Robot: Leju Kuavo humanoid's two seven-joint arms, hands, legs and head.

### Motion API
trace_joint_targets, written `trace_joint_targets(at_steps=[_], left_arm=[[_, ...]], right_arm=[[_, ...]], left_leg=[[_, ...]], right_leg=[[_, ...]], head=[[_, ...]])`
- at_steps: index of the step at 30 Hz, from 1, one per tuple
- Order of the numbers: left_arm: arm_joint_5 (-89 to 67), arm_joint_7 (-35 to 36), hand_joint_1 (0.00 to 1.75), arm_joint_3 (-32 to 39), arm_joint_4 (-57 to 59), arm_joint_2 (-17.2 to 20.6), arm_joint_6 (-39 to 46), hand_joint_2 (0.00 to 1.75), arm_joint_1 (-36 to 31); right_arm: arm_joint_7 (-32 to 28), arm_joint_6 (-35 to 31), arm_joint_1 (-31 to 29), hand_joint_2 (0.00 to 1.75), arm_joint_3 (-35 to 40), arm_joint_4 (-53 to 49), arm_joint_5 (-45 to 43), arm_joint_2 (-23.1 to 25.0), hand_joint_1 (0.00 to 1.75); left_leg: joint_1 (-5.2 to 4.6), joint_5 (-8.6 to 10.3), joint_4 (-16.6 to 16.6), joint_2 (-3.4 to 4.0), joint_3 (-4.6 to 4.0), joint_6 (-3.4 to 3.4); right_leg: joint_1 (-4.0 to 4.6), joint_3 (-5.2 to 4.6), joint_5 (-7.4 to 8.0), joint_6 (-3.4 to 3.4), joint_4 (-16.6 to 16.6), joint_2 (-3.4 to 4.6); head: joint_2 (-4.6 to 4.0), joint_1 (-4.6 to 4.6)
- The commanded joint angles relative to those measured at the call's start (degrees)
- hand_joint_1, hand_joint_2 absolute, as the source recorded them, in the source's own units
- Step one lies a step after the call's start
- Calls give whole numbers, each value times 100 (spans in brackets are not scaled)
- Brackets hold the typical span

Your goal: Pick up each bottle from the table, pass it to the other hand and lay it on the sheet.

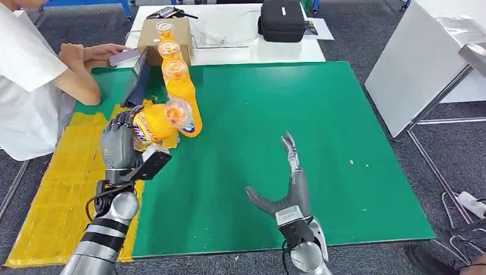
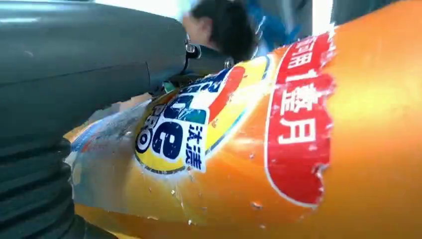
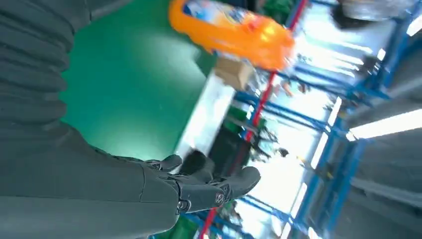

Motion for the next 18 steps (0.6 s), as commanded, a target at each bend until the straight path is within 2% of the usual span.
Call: trace_joint_targets(at_steps=[1, 2, 3, 4, 5, 7, 9, 11, 12, 13, 15, 16, 17, 18], left_arm=[[-3377, 1440, 175, 758, 632, 157, 194, 175, 0], [-3597, 1775, 175, 553, 606, 379, 194, 175, 81], [-3597, 2378, 175, -5, 644, 801, 194, 175, 113], [-3597, 2775, 175, -380, 813, 1006, 194, 175, 128], [-3575, 2599, 175, -196, 1019, 892, 194, 175, 170], [-3575, 2599, 175, -196, 1019, 892, 194, 175, 170], [-3193, 1852, 175, 106, 1239, 866, 194, 175, 231], [-3386, 1845, 175, 338, 1265, 838, 194, 175, 357], [-3142, 1849, 175, 191, 1277, 975, 116, 175, 280], [-3459, 1767, 175, 466, 1230, 840, 194, 175, 541], [-3374, 1645, 175, 519, 1222, 823, 194, 175, 591], [-3453, 1616, 164, 594, 1122, 809, 194, 175, 671], [-3407, 1562, 65, 647, 1185, 784, 194, 175, 665], [-3378, 1522, 37, 663, 1240, 780, 194, 175, 654]], right_arm=[[280, -165, 23, 175, -275, -486, -394, -248, 0], [313, -146, 19, 175, -304, -519, -494, -268, 0], [326, -131, 20, 175, -333, -549, -573, -291, 0], [336, -102, 28, 175, -379, -600, -674, -318, 0], [464, -138, -6, 175, -355, -653, -699, -399, 0], [464, -138, -6, 175, -355, -653, -699, -399, 0], [291, -122, 64, 175, -435, -717, -671, -525, 0], [275, -133, 98, 175, -526, -786, -698, -539, 0], [286, -150, 88, 175, -519, -820, -656, -544, 0], [282, -167, 124, 175, -587, -843, -667, -543, 0], [283, -160, 99, 175, -592, -816, -680, -539, 0], [283, -171, 68, 175, -584, -759, -680, -520, 0], [279, -173, 35, 175, -555, -714, -678, -502, 0], [274, -175, 22, 175, -543, -700, -674, -498, 0]], left_leg=[[14, -21, 3, 10, 39, -13], [9, -13, -1, 11, 27, -9], [15, -23, 3, 16, 41, -13], [5, -14, -9, 24, 37, -11], [11, -21, -8, 22, 50, -15], [8, -15, -9, 5, 42, -12], [13, -18, -2, 13, 37, -14], [16, -20, -4, 6, 47, -14], [23, -28, -1, 0, 60, -16], [12, -14, -6, 3, 35, -9], [9, -12, -3, 10, 22, -6], [13, -20, -4, 18, 37, -9], [9, -12, -4, 18, 20, -7], [10, -13, -4, 13, 23, -8]], right_leg=[[11, 37, -14, -21, -3, 32], [7, 24, -8, -15, -4, 25], [12, 38, -15, -21, -3, 36], [3, 28, -7, -17, -7, 37], [8, 43, -14, -23, -7, 40], [5, 41, -15, -19, -6, 21], [11, 31, -14, -20, -3, 29], [13, 43, -17, -22, -8, 27], [19, 60, -25, -29, -9, 29], [9, 32, -15, -17, -9, 23], [6, 21, -10, -12, -5, 26], [9, 35, -14, -17, -8, 38], [7, 18, -7, -12, -7, 30], [7, 22, -8, -14, -6, 27]], head=[[0, 2], [0, 2], [0, 0], [2, 0], [0, 2], [0, 2], [0, -2], [0, 0], [0, 0], [0, -2], [0, 0], [0, 2], [0, 2], [0, 0]])
